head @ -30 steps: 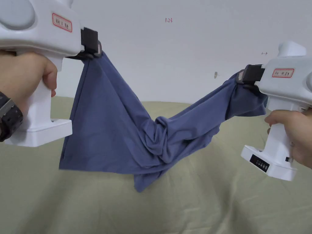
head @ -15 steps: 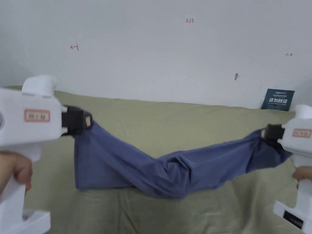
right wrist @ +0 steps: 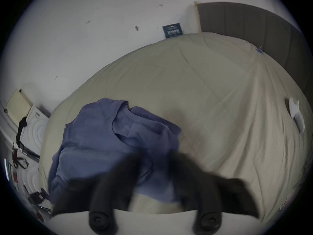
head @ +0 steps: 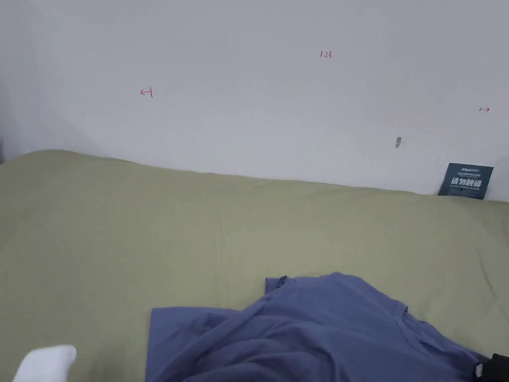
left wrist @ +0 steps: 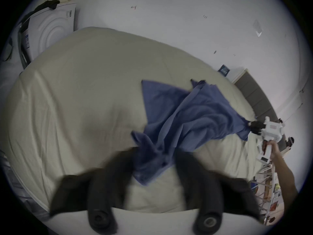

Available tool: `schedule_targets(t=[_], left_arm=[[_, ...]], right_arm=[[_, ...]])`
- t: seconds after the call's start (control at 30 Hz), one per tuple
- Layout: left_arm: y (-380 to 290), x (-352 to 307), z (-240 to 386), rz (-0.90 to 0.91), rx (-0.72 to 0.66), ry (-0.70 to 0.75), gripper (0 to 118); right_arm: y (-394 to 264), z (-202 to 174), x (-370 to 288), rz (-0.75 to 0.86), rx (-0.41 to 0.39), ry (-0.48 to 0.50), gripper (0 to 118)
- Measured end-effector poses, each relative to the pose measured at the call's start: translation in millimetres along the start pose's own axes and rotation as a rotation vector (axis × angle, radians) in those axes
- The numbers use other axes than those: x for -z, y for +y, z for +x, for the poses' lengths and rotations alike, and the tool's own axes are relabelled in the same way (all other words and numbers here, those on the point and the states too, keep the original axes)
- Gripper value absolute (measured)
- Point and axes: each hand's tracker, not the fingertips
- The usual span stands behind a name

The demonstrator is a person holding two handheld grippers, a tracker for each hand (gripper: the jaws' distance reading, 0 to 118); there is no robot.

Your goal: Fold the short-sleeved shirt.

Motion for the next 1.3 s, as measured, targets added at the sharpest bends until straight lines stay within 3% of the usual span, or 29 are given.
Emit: schedule_targets(t=[0.03, 0.07, 0.1, 0.23, 0.4, 0.43, 0.47, 0.53, 0.57, 0.63, 0.77, 0.87, 0.9, 0.93, 1.03, 1.07, 1.1, 1.3], left_arm=[[-6, 0, 2, 0.005, 0.017, 0.009, 71], [-11, -4, 4, 0.021, 0.016, 0.012, 102], [-15, -12, 4, 0.076, 0.019, 0.016, 106], [-12, -47, 34, 0.245, 0.131, 0.076, 105], [-26, -69, 98, 0.393, 0.314, 0.149, 102], [-34, -71, 109, 0.395, 0.347, 0.130, 94], [-43, -74, 117, 0.395, 0.371, 0.117, 69], [-64, -77, 130, 0.407, 0.418, 0.141, 15], [-77, -79, 132, 0.420, 0.438, 0.166, 4], [-101, -83, 130, 0.424, 0.448, 0.155, 3], [-135, -89, 97, 0.387, 0.316, 0.125, 3], [-132, -85, 60, 0.310, 0.224, 0.100, 4], [-124, -81, 51, 0.278, 0.188, 0.100, 10], [-115, -78, 39, 0.249, 0.188, 0.094, 32], [-85, -62, 10, 0.238, 0.150, 0.097, 70], [-76, -51, 0, 0.213, 0.121, 0.075, 106], [-70, -44, -6, 0.219, 0.084, 0.071, 113], [-39, 13, -21, 0.157, 0.112, 0.135, 112]], right_arm=[[-4, -2, -8, 0.016, -0.007, 0.010, 51], [-8, -5, -18, 0.035, -0.027, 0.028, 90], [-13, -11, -32, 0.106, -0.074, 0.038, 99], [-38, -63, -93, 0.255, -0.310, -0.069, 96], [-96, -112, -142, 0.315, -0.371, 0.022, 95], [-112, -120, -152, 0.308, -0.374, 0.030, 89], [-131, -126, -160, 0.315, -0.378, 0.058, 68], [-164, -137, -169, 0.332, -0.413, 0.078, 11], [-181, -143, -171, 0.326, -0.466, 0.047, 4], [-206, -150, -177, 0.330, -0.513, 0.021, 2], [-237, -153, -176, 0.273, -0.481, 0.088, 1], [-239, -155, -173, 0.242, -0.510, 0.107, 2], [-237, -156, -172, 0.243, -0.510, 0.113, 2], [-235, -155, -175, 0.250, -0.502, 0.132, 2], [-224, -155, -175, 0.249, -0.483, 0.183, 2], [-223, -154, -177, 0.252, -0.483, 0.191, 2], [-221, -154, -177, 0.254, -0.488, 0.192, 2], [-212, -152, -171, 0.245, -0.514, 0.215, 2]])
